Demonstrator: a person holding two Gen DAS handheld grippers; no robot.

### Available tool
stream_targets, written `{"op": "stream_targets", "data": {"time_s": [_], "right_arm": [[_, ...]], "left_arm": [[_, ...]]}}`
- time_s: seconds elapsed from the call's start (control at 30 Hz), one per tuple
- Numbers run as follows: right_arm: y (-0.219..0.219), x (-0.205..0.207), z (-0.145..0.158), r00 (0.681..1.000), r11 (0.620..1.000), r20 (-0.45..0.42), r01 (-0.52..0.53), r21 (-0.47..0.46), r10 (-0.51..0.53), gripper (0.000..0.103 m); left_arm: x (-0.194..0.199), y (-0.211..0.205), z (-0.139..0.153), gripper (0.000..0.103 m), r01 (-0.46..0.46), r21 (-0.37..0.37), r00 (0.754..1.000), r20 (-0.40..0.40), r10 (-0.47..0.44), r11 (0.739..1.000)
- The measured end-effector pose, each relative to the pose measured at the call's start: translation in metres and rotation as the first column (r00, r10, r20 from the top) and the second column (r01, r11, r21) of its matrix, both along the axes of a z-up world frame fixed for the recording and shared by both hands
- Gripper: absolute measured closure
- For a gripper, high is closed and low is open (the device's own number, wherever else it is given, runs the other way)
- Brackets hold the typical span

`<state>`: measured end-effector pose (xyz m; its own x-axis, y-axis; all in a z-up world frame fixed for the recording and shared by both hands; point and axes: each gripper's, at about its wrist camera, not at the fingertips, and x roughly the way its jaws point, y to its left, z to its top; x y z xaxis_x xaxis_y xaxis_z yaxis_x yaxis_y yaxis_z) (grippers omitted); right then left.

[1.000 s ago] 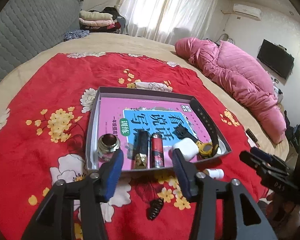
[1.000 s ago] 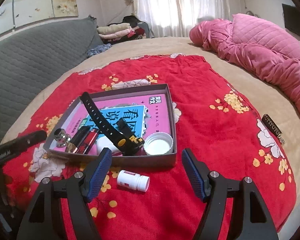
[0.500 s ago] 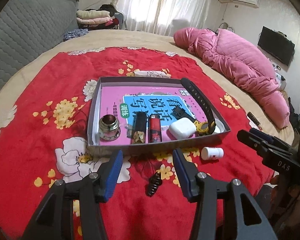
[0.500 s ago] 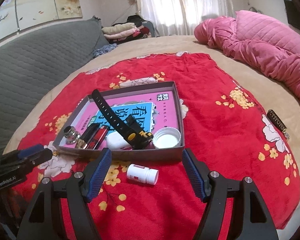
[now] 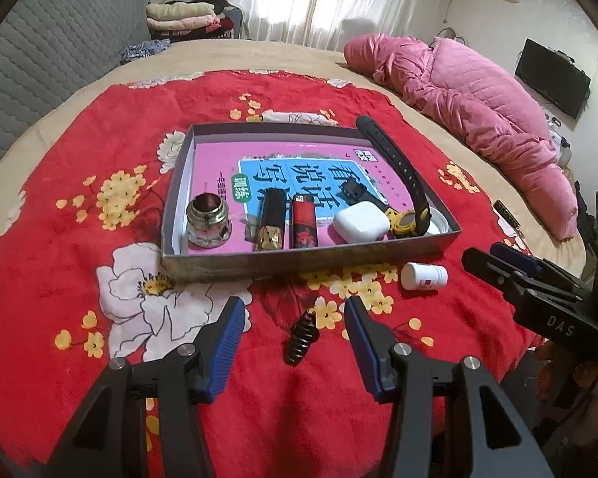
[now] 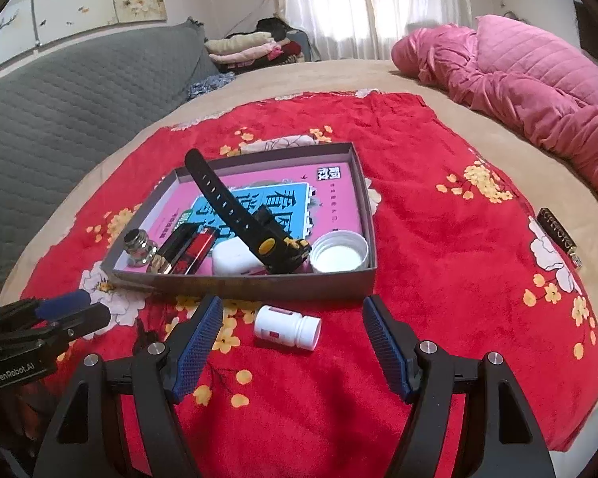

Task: Organize rigid objects
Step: 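Close the left tool on the black coil spring while the right tool grasps the white pill bottle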

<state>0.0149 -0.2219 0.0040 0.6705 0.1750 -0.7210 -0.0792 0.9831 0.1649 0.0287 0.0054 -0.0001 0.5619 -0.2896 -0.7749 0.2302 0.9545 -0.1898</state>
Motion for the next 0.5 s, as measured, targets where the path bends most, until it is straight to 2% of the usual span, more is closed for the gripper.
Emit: {"op": "stream_targets", "data": {"time_s": [0.5], "right_arm": [[0.011,0.001,-0.019,0.998,0.999,-0.056,-0.034,-0.002,0.034,0.029]], "left_arm": [[0.001,-0.005,-0.032,0.051,0.030,0.013,0.994,-0.110,-0.029,0.999]]}}
